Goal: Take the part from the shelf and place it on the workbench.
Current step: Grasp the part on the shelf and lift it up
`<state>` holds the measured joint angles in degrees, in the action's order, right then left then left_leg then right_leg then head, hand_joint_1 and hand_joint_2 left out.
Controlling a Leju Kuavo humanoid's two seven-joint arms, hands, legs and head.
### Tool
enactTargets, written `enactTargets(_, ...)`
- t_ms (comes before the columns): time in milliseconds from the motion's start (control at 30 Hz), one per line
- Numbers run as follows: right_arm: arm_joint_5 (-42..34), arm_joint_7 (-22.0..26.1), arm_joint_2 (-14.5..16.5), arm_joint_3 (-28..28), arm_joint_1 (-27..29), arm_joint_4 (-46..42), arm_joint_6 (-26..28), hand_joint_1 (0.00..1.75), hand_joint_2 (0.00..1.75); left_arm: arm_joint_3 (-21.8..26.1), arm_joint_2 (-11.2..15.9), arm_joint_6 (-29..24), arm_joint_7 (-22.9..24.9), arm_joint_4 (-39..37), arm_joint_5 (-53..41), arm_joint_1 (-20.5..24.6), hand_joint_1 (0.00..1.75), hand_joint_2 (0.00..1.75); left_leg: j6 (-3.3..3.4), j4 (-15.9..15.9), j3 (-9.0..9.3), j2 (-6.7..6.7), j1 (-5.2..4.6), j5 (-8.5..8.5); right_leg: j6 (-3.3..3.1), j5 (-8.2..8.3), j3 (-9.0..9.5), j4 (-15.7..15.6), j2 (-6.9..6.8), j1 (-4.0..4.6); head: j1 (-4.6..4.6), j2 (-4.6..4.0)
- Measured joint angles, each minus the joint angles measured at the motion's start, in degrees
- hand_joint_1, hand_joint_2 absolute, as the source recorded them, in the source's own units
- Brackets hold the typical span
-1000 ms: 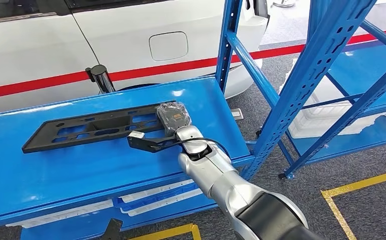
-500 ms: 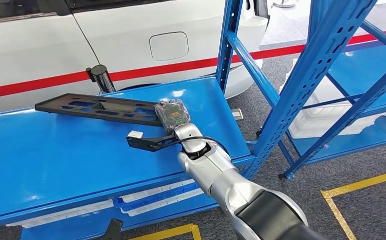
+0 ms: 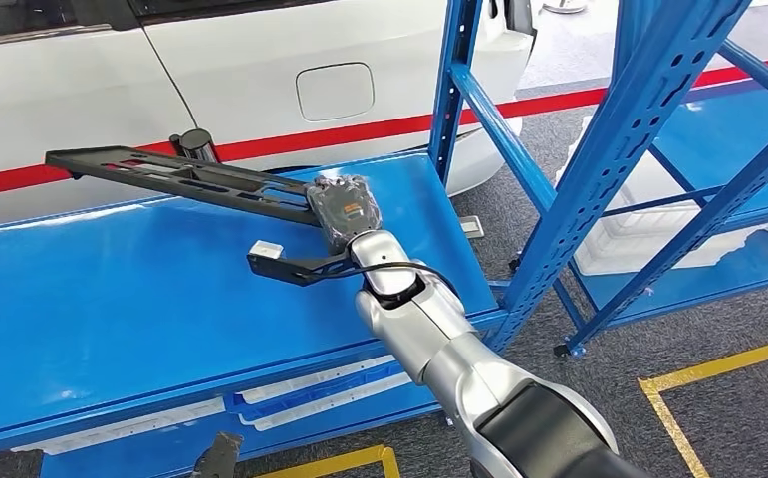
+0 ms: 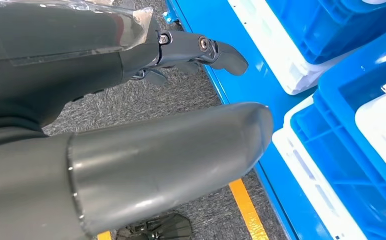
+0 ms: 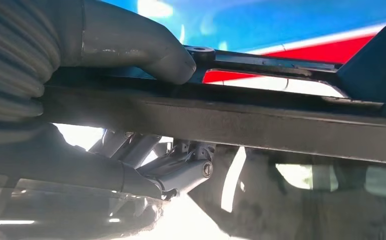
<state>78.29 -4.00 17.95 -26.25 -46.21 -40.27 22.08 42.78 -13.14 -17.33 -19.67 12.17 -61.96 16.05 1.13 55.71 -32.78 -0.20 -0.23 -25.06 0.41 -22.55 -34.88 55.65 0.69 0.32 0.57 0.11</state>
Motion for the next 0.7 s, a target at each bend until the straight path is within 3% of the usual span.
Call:
enactTargets(467,-0.1,0.1,-0.6,0.0,0.9,-3.0,0.0,1.75,1.75,0.7,0.0,0.3,-0.1,0.0,0.0,0.0,0.0,0.0,0.0,0.0,-0.08,0.0,0.0,0.0,0.0,0.0,-0.07,0.0,0.0,0.0,0.0,0.0)
enactTargets(700,-3.0,3.3,-0.7,0.0,1.4,-7.8,-0.3,1.75,1.75,1.3,0.0,6.6,0.6,0.0,0.7,0.0,0.0,0.0,-0.01,0.0,-0.14,0.0,0.0,0.01,0.0,0.0,-0.14,0.0,0.0,0.0,0.0,0.0)
